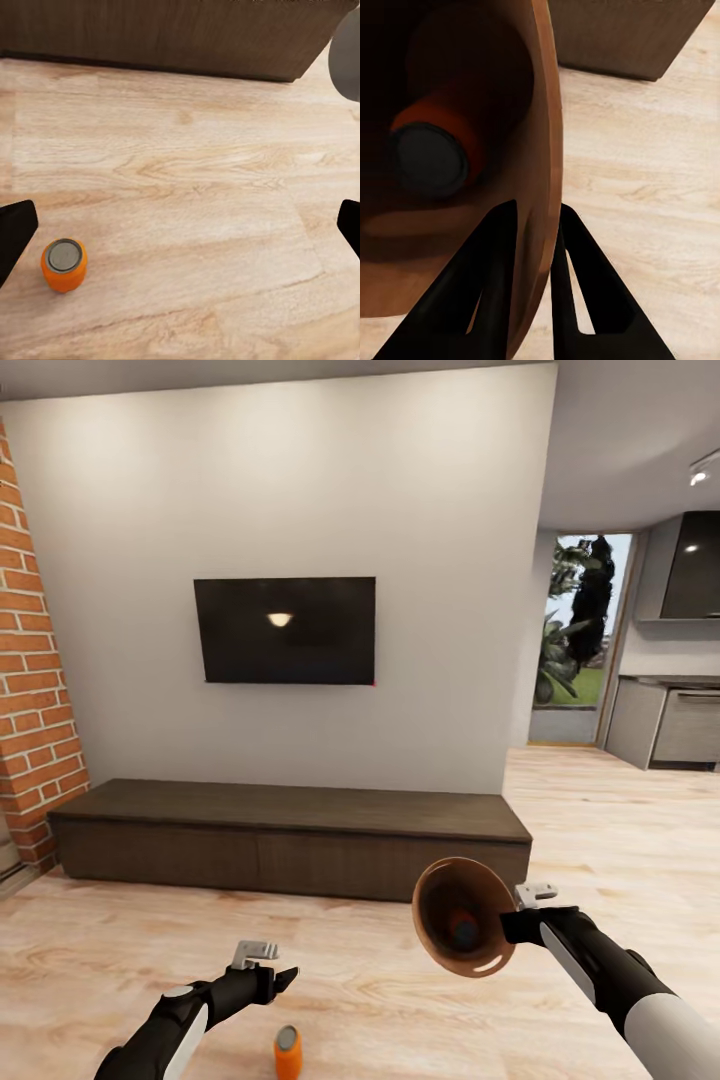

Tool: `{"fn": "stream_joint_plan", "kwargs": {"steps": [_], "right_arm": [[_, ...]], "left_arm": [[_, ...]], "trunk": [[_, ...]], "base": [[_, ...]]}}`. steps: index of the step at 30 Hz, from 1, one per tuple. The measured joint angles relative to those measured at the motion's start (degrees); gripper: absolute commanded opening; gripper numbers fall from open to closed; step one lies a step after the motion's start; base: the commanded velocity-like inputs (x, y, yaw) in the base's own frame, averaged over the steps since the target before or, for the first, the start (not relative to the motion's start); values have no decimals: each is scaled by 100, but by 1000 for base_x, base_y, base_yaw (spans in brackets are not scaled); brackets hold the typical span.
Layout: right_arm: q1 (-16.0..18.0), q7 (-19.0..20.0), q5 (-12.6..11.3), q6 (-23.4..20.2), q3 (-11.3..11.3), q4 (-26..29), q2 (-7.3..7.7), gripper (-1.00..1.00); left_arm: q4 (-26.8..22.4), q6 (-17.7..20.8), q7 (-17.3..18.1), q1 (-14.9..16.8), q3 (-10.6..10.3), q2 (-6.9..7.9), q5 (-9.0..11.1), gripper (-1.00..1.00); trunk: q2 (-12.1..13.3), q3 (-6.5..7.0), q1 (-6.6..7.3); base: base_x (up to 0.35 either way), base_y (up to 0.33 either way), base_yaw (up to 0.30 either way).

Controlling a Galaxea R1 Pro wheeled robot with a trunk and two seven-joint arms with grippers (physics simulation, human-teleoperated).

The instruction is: Put the three can of soda from the living room inside the tash can in the kitchen.

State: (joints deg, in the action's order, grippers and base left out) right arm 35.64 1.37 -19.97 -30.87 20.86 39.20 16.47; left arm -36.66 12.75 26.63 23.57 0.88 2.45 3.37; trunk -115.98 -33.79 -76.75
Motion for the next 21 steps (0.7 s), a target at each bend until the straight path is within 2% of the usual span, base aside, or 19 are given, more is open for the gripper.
{"fn": "stream_joint_plan", "kwargs": {"steps": [4, 11, 21], "right_arm": [[0, 1, -4, 0, 2, 0, -2, -100], [0, -1, 26, -2, 6, -1, -7, -100], [0, 1, 4, 1, 1, 0, 2, -100]], "left_arm": [[0, -3, 0, -1, 4, 1, 4, 100], [0, -3, 0, 0, 1, -1, 0, 100], [0, 15, -10, 4, -1, -5, -3, 100]], "trunk": [[0, 0, 0], [0, 0, 0], [0, 0, 0]], "base": [[118, 240, 0], [106, 102, 0], [254, 172, 0]]}}
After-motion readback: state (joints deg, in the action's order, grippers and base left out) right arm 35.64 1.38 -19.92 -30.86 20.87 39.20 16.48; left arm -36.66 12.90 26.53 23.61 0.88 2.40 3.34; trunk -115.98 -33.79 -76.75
